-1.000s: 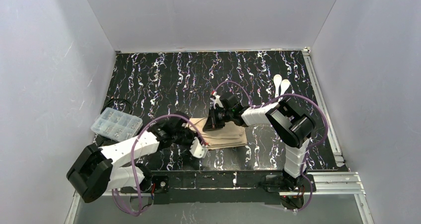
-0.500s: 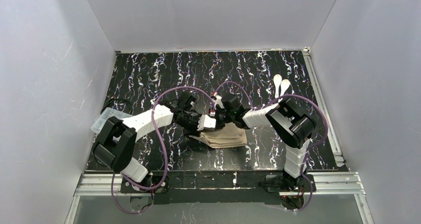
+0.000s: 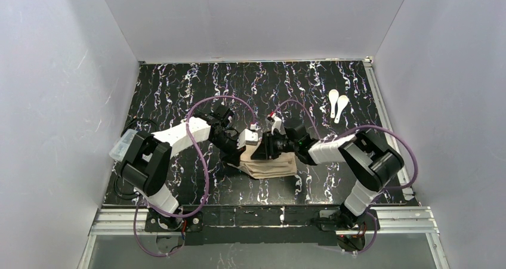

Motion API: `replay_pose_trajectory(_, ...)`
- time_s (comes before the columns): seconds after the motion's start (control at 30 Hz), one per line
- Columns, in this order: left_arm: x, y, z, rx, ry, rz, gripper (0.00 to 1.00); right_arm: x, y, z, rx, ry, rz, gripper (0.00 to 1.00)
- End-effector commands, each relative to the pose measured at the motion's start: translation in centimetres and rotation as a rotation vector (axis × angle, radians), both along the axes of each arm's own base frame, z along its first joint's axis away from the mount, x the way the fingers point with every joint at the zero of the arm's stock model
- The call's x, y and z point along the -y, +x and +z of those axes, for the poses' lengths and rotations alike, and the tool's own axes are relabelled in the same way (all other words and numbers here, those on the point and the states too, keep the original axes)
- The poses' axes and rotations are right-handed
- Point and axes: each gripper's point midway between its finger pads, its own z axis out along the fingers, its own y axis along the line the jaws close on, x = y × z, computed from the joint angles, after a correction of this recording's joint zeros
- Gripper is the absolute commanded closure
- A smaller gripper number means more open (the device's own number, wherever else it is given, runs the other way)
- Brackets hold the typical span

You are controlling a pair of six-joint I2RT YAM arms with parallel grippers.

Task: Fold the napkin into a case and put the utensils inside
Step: Pick up the 2/3-rectangle-folded napkin from the center of the board.

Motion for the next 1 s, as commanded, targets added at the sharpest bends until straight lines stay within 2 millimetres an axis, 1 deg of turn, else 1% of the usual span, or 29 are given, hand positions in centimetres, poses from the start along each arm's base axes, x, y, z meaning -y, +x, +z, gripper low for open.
replay_pose_trajectory(0.0, 0.5, -0.5, 1.3, -0.067, -0.035, 0.010, 1.00, -0.5, -0.3, 4.7, 0.262, 0.154, 0.094, 0.55)
replay_pose_trajectory(0.1, 0.5, -0.5, 1.3, -0.069, -0.036, 0.005, 1.00, -0.2, -0.6, 5.9, 0.386, 0.188, 0.115, 0.45)
replay_pose_trajectory(0.17, 0.5, -0.5, 1.3, -0.069, -0.034, 0.001, 1.00, -0.2, -0.7, 5.8, 0.445, 0.167, 0.141, 0.37)
replay_pose_trajectory(0.27, 0.4, -0.5, 1.3, -0.062, -0.034, -0.005, 1.00, -0.7, -0.9, 5.5, 0.513, 0.139, 0.195, 0.34)
replay_pose_trajectory(0.37, 0.3, -0.3, 1.4, -0.060, -0.034, -0.005, 1.00, -1.3, -1.0, 5.4, 0.584, 0.121, 0.222, 0.29)
replay_pose_trajectory(0.53, 0.2, 0.0, 1.5, -0.052, -0.032, -0.007, 1.00, -1.8, -1.1, 5.5, 0.693, 0.089, 0.220, 0.28)
replay_pose_trajectory(0.63, 0.2, 0.2, 1.6, -0.048, -0.035, -0.008, 1.00, -2.4, -2.5, 5.5, 0.796, 0.078, 0.268, 0.29)
replay_pose_trajectory(0.67, 0.2, 0.2, 1.6, -0.049, -0.036, -0.011, 1.00, -2.4, -2.5, 5.4, 0.823, 0.065, 0.266, 0.29)
replay_pose_trajectory(0.77, 0.2, 0.3, 1.6, -0.048, -0.035, -0.016, 1.00, -2.7, -2.4, 5.2, 0.856, 0.054, 0.243, 0.29)
replay_pose_trajectory(0.97, 0.1, 0.2, 1.5, -0.052, -0.036, -0.028, 1.00, -3.3, -2.4, 4.2, 0.913, 0.043, 0.246, 0.29)
